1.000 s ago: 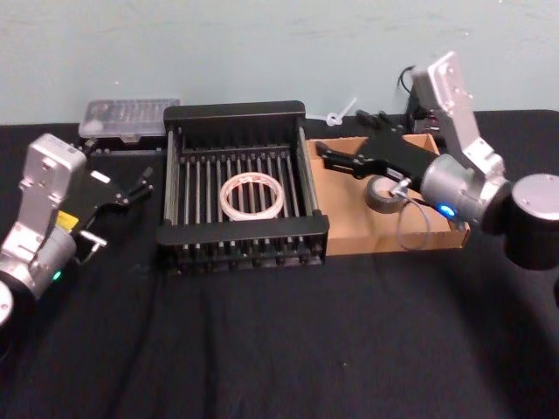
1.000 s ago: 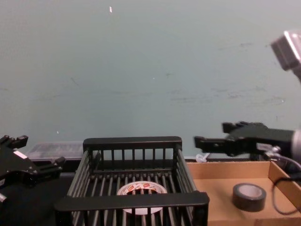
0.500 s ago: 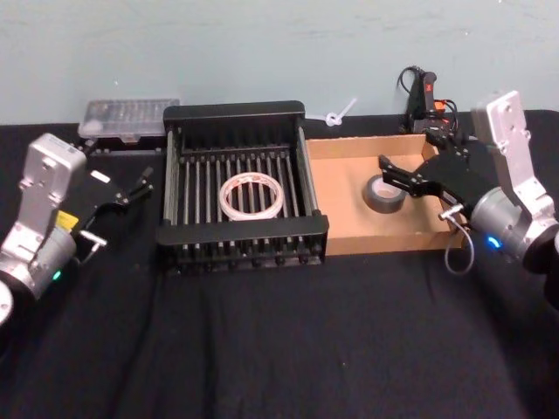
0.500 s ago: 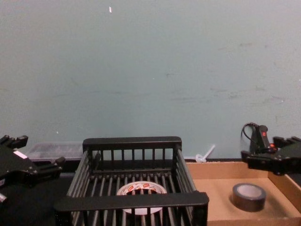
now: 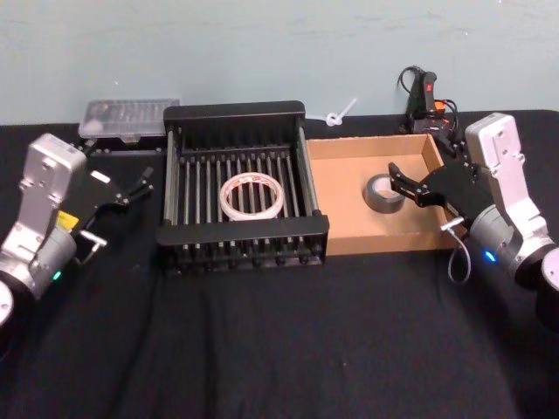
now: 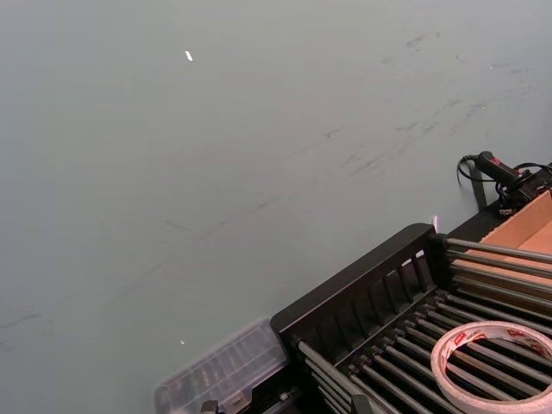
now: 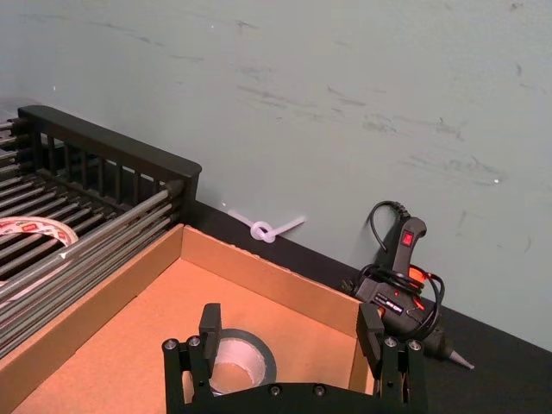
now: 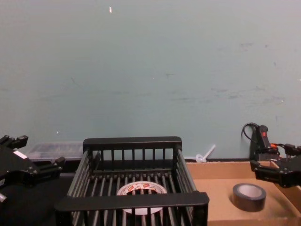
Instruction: Pick up the white tape and place it into the black box , Pick up the silver tape and place it into the brown box.
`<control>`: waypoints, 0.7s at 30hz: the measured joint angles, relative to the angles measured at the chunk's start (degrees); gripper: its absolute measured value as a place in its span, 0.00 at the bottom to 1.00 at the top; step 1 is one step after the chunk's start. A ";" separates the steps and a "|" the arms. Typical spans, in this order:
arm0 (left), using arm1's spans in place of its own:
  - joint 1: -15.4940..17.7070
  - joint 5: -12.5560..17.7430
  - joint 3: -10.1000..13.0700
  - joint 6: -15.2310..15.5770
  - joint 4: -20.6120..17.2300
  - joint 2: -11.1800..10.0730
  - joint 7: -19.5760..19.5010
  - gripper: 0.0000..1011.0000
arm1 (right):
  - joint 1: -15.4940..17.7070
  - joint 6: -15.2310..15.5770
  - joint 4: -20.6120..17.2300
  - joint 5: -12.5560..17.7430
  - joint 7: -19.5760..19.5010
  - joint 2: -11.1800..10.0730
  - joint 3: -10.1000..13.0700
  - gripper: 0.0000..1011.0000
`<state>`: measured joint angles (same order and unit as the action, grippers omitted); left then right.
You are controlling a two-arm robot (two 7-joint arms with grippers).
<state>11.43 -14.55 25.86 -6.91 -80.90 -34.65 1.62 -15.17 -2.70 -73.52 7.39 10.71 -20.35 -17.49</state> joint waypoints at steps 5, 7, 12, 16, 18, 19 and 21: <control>0.00 0.00 0.00 0.00 0.00 0.00 0.00 0.99 | -0.07 -0.77 0.57 -1.45 -0.80 0.83 0.30 0.99; 0.00 0.00 0.00 0.00 0.00 0.00 0.00 0.99 | -0.09 -0.81 0.61 -1.59 -0.86 0.90 0.33 0.99; 0.00 0.00 0.00 0.00 0.00 0.00 0.00 0.99 | -0.09 -0.80 0.58 -1.54 -0.85 0.81 0.33 0.99; 0.00 0.00 0.00 0.00 0.00 0.00 0.00 0.99 | -0.09 -0.76 0.54 -1.46 -0.80 0.75 0.33 0.99; 0.00 0.00 0.00 0.00 0.00 0.00 0.00 0.99 | -0.09 -0.74 0.53 -1.43 -0.78 0.73 0.32 0.99; 0.00 0.00 0.00 0.00 0.00 0.00 0.00 0.99 | -0.09 -0.73 0.53 -1.41 -0.78 0.72 0.32 0.99; 0.00 0.00 0.00 0.00 0.00 0.00 0.00 0.99 | -0.09 -0.71 0.51 -1.35 -0.76 0.70 0.31 0.99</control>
<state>11.43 -14.55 25.86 -6.91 -80.90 -34.64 1.62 -15.26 -3.41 -73.01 6.04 9.95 -19.65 -17.18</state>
